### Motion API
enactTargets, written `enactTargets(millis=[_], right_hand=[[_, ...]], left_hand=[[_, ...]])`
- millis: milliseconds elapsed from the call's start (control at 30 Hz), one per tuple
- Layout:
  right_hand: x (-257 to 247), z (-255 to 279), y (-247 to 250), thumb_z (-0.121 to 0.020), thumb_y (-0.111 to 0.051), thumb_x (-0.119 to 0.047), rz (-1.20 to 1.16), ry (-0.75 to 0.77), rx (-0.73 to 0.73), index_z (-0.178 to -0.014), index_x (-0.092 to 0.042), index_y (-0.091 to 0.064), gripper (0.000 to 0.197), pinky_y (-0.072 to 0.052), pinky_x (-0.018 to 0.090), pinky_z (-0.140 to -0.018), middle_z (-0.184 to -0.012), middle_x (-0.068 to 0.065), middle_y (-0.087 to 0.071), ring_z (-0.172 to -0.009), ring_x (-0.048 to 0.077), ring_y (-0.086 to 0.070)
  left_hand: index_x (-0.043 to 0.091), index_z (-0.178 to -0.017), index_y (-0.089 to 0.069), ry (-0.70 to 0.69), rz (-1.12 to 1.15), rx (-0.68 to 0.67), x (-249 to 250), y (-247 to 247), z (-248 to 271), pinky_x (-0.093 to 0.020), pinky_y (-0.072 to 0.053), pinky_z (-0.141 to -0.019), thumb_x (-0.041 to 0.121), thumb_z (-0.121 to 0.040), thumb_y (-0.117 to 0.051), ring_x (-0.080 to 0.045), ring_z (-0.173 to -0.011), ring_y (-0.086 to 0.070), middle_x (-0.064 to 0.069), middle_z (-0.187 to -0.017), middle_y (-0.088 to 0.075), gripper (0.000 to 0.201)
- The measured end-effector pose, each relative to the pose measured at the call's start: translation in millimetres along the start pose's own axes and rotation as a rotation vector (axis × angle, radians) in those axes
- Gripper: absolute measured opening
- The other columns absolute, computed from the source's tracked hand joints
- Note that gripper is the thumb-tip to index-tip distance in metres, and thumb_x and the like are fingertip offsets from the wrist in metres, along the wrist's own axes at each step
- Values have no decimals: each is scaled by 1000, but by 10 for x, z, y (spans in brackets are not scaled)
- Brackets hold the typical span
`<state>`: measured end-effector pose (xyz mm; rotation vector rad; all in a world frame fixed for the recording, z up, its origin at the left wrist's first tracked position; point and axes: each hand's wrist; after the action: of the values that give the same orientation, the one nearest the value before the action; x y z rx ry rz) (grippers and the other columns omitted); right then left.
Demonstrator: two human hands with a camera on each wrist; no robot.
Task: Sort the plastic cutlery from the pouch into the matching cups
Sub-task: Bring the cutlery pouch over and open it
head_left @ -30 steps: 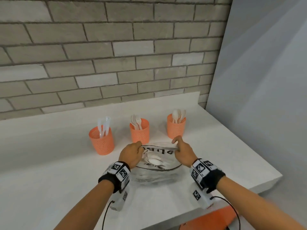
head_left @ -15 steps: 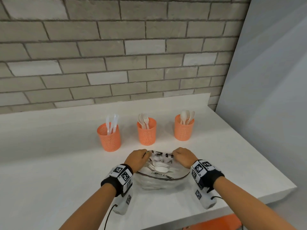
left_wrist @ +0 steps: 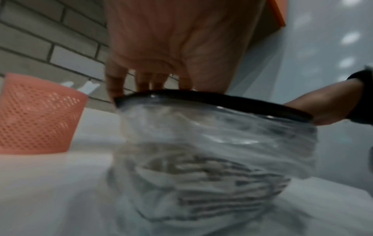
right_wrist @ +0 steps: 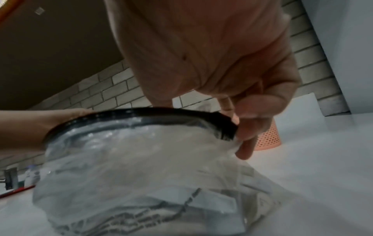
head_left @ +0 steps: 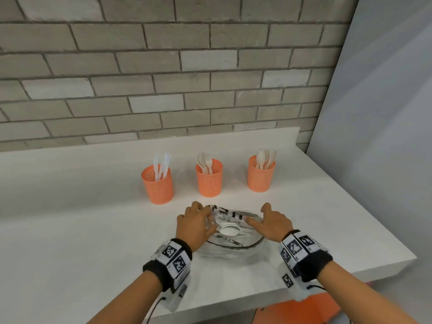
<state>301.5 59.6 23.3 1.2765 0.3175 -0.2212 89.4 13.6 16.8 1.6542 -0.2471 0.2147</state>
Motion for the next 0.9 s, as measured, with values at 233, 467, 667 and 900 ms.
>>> enactTargets(millis=[233,467,667,900], right_hand=[[199,193,-97,-88,-43,-60,78,110,-50,-123,-15,-42,57,-41,32,-79,-115,9,-54,-103,27,-56],[356,169,-67,-92,-51,-24,-188,144,-27,-121,-16,-48,30,-40,26,-85,-115,5,-47,-112,24,-51],[184,246,-255,-70,-66,4,63,642,338,-75,-18,-59,24,-42,36,-81,-115,15,-59,-108,32,-59],[90,218,-254,-90,-39,-6,82,272,231,-108,-20,-63,34,-35,24,-67,-109,7,-60,-95,27,-61]], left_hand=[[16,-128,-40,258,142,-156,-8,-119,235,-39,-45,-91,16,-85,-55,-25,-118,-43,-4,-133,-36,46],[22,-135,-32,186,260,-249,-254,-68,337,-36,-46,-90,8,-78,-57,-25,-121,-43,-4,-140,-32,64],[27,-133,-36,68,163,-207,-194,-8,307,-45,-46,-95,6,-72,-58,-30,-132,-30,-4,-148,-15,67],[23,-141,-24,124,-2,-402,-221,-34,241,-41,-46,-93,26,-73,-70,-27,-122,-45,-4,-141,-28,82]])
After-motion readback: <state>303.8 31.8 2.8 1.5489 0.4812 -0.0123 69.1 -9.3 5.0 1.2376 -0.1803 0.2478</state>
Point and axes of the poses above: each hand's wrist, its own z-axis away from the middle knuckle, its own y-axis out of the back of the hand, x = y × z
